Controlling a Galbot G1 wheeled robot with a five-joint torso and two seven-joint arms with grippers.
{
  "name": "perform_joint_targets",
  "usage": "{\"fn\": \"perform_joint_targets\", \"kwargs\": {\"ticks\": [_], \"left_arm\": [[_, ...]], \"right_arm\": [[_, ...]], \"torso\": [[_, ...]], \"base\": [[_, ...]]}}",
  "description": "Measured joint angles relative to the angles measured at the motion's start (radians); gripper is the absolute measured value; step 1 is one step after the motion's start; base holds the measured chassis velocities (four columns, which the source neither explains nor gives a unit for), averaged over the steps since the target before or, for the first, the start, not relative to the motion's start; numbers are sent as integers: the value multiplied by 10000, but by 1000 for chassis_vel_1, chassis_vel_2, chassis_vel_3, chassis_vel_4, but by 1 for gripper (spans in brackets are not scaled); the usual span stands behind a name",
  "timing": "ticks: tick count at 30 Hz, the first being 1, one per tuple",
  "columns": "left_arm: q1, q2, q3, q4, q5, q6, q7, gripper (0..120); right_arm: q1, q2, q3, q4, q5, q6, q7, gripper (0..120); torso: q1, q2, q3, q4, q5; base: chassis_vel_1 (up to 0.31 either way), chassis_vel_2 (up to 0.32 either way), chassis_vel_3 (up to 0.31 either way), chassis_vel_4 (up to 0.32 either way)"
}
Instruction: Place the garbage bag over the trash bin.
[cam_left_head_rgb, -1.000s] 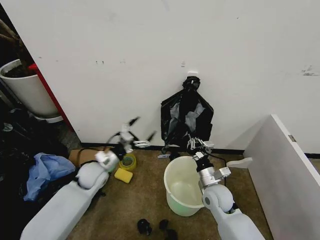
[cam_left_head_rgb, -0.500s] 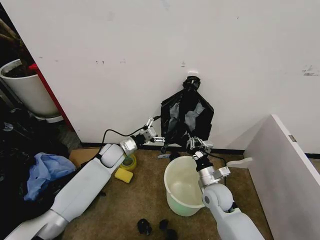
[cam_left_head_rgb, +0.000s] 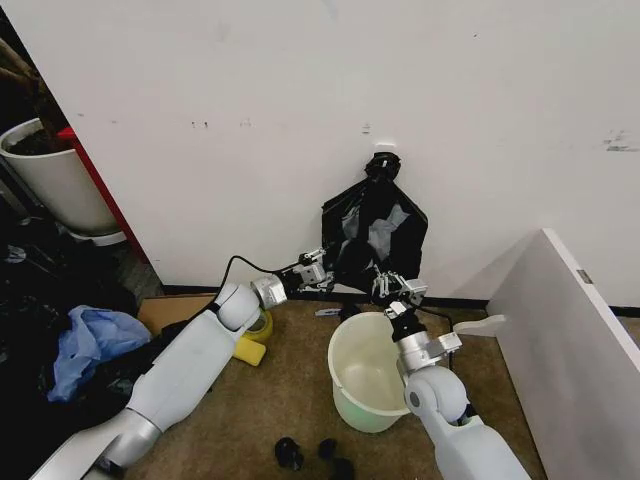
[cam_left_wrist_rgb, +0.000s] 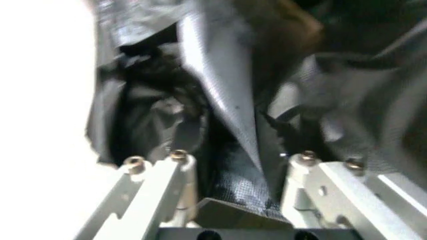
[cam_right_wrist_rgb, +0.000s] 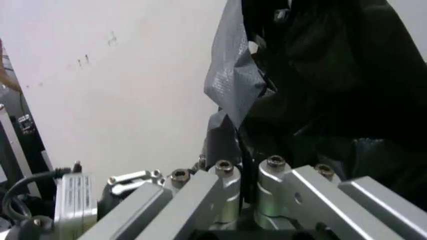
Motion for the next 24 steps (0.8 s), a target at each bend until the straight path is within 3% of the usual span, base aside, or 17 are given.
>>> {"fn": "perform_joint_targets", "kwargs": {"ticks": [3,6,8,10,14,20,24], "left_arm": [[58,23,5,-61,-314,132,-227,15],[256,121,46,-385,-1588,460,-524,1],[322,162,65,-495,-2056,522,-576,0],[616,286,87,-1099,-4311,565,-769,0],[1349,331,-141,-2328,-6973,630,-762,0],[2603,643,-703,-3761,-8063,894,-1107,0],[3356,861,-1113,-4445,-8016,996,-1398,0]], "right_arm": [[-1,-18,6,-1,0,0,-7,0],[-21,-52,29,-45,-17,14,-11,0],[-31,-63,38,-63,-29,26,-11,0],[-94,-109,78,-99,-132,115,-6,0],[-458,-314,144,81,-1120,225,581,0],[-1494,-831,-86,1219,-1954,-404,2333,0],[-2154,-1019,-307,2057,-1966,-834,3327,0]], "torso": [[0,0,0,1,0],[0,0,0,0,0],[0,0,0,1,0],[0,0,0,1,0],[0,0,-1,0,1],[-1,1,-2,-1,0],[-1,2,-2,1,0]], "base": [[0,0,0,0],[0,0,0,0],[0,0,0,0],[0,0,0,0],[0,0,0,0],[0,0,0,0],[0,0,0,0]]}}
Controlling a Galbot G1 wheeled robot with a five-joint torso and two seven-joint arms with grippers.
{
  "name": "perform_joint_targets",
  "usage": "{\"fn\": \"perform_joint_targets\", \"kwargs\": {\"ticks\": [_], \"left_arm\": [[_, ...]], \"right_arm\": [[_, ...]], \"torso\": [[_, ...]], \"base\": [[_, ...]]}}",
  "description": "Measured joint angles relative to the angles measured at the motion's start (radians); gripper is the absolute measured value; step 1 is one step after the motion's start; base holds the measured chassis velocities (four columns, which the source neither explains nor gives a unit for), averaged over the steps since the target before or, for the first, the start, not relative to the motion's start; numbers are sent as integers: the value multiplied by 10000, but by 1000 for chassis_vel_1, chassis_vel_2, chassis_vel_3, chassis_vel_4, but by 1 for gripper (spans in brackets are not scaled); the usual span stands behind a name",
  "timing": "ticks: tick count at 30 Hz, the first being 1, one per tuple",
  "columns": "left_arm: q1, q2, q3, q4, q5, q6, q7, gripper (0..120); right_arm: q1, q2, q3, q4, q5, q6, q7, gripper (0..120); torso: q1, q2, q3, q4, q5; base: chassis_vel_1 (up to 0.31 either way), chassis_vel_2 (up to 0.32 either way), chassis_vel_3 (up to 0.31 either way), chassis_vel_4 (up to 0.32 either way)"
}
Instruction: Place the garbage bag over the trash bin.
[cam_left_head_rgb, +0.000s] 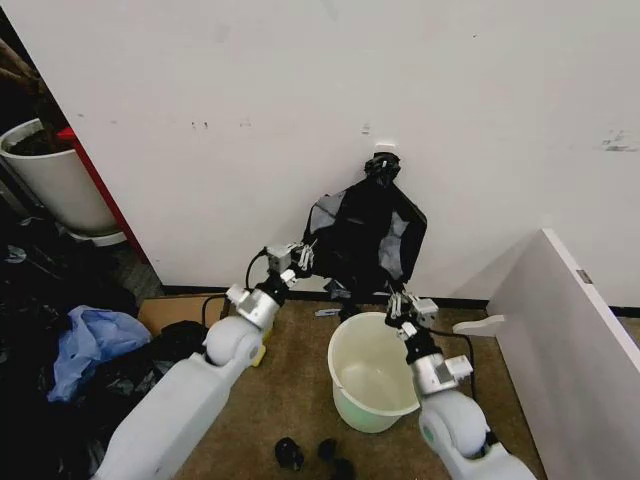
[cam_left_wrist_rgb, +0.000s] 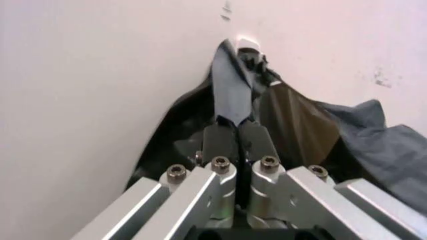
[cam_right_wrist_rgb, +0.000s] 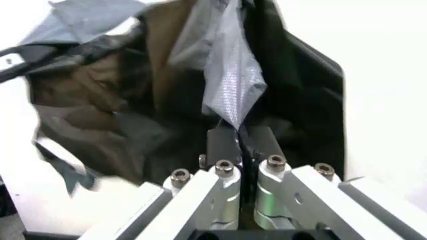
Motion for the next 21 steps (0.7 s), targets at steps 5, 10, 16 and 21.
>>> {"fn": "perform_joint_targets", "kwargs": {"ticks": [5,10,16,21], "left_arm": [[1237,404,-557,-776,883,196,-626,0],[2314,607,-728,-1406,1357,222,-867,0],[3215,748,-851,-2520,1207,78,-641,0],[3448,827,-915,-3205,651,-8,-60,0]], "right_arm": [[-1172,-361,-415,1257,144,-416,887,0],[-2202,-586,-691,2230,226,-567,1105,0],[-3052,-671,-675,3304,112,-541,985,0],[-3283,-609,-167,3951,-71,-80,165,0]], "torso": [[0,0,-1,0,-1],[0,1,0,0,-3],[0,1,0,-1,-1],[0,1,1,-1,-2]], "base": [[0,0,0,0],[0,0,0,0],[0,0,0,0],[0,0,0,0]]}}
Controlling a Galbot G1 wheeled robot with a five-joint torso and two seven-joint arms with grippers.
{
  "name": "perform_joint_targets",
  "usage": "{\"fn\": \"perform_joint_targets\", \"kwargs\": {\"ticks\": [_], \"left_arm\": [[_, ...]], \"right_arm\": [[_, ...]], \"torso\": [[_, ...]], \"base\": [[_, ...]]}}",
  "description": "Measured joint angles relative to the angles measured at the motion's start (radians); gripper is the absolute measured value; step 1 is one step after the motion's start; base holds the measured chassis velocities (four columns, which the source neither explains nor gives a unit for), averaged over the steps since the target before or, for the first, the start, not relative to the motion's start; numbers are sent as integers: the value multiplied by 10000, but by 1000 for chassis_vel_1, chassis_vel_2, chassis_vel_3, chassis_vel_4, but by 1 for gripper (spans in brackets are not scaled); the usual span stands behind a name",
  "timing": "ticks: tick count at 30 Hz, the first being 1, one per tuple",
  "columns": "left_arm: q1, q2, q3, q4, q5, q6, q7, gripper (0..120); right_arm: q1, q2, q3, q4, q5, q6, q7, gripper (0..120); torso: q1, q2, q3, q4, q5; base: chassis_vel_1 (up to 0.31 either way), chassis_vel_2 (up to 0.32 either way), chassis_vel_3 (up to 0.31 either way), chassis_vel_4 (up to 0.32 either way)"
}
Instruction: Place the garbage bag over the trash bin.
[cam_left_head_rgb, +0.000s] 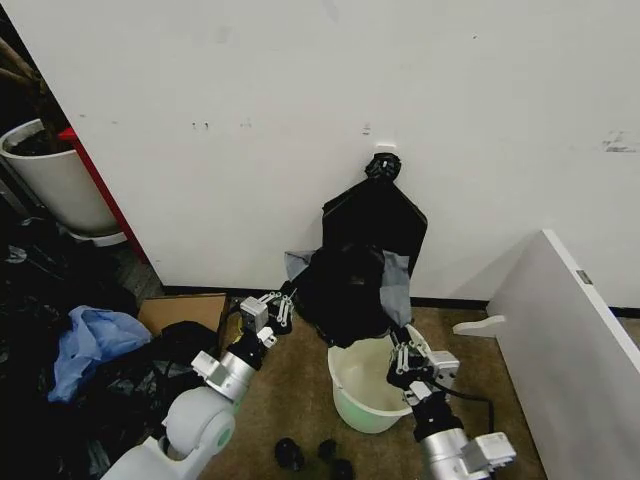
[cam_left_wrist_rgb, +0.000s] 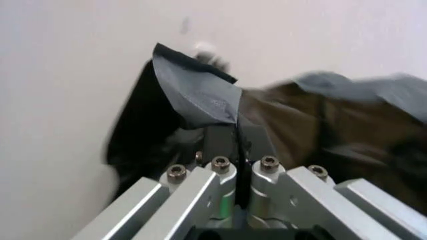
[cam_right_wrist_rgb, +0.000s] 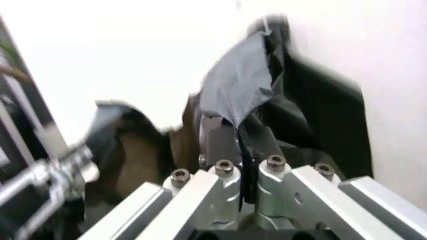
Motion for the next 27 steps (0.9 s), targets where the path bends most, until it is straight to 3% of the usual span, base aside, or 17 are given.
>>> {"fn": "perform_joint_targets", "kwargs": {"ticks": [6,10,18,27], "left_arm": [[-2,-141,12,-404,-1028,-145,1589,0],[-242,-387,229,-8,-1641,-152,2395,0],[-836,-811,685,541,-2721,236,2624,0],[-1159,-1484,942,1591,-3155,460,2658,0]], "right_arm": [[48,134,1202,314,63,587,-1117,0],[155,287,1417,326,303,218,-629,0],[287,177,1332,108,743,-517,486,0],[812,63,1341,-404,1183,-809,581,0]], "torso": [[1,-1,1,1,2],[1,-1,1,0,2],[1,-3,1,0,3],[1,-3,2,1,2]], "base": [[0,0,0,0],[0,0,0,0],[0,0,0,0],[0,0,0,0]]}}
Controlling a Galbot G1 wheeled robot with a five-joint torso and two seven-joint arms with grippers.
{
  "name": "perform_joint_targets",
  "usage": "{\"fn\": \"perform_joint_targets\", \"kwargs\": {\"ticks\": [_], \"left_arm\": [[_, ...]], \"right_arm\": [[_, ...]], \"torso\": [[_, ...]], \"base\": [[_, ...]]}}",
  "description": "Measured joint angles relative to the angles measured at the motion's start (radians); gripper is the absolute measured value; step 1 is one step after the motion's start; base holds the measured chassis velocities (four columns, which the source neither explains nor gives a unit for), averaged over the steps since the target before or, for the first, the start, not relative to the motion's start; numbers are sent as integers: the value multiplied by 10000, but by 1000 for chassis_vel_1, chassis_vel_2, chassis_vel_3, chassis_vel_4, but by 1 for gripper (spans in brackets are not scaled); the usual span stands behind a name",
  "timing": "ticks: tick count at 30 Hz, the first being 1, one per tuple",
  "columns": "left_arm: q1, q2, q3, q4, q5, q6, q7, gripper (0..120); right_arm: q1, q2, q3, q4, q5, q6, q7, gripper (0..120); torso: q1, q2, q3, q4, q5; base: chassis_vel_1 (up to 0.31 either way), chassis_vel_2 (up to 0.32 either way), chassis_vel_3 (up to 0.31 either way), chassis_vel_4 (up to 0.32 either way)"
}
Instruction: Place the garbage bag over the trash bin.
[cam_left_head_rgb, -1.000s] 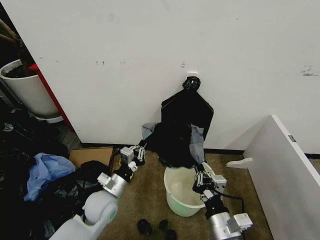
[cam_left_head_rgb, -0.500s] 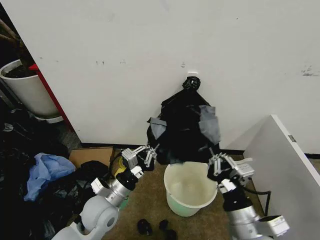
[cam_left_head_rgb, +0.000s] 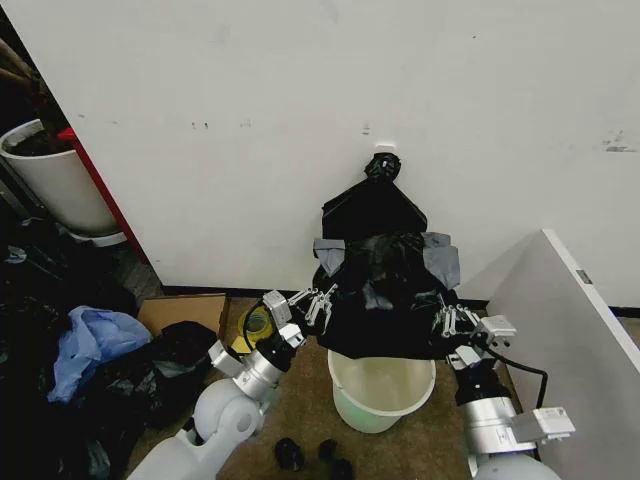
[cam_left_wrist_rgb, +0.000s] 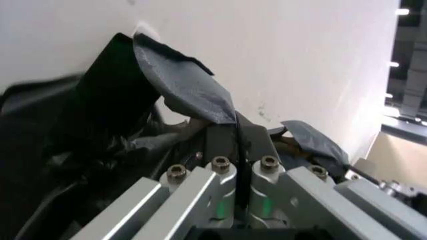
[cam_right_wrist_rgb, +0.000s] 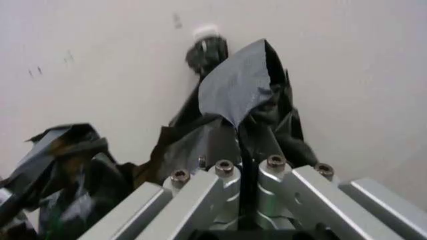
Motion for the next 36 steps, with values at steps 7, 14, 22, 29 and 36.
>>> {"fn": "perform_joint_targets", "kwargs": {"ticks": [7,14,22,29,36], "left_arm": [[-116,-195,453,594,576,2,79,0],[265,559,173,100,921,155,158,0],[551,1777,522,-926,1755,2127,-3078,0],[552,1890,1050,-1363,689,3260,-4090,0],[686,1478,1500,-1126,788,3195,-4031,0]], "right_arm": [[257,-77,-780,-836,638,-467,677,0],[109,-321,-1322,-385,1414,-1156,1410,0],[136,-1363,-907,251,2129,-3268,2249,0],[180,-2190,-231,507,3105,-5610,3048,0],[-69,-2808,327,720,4263,-6359,3526,0]], "torso": [[0,0,0,-2,-1],[0,0,0,-1,-3],[0,0,0,0,-1],[0,0,0,-1,0],[0,0,-1,-1,0]], "base": [[0,0,0,0],[0,0,0,0],[0,0,0,0],[0,0,0,0],[0,0,0,0]]}}
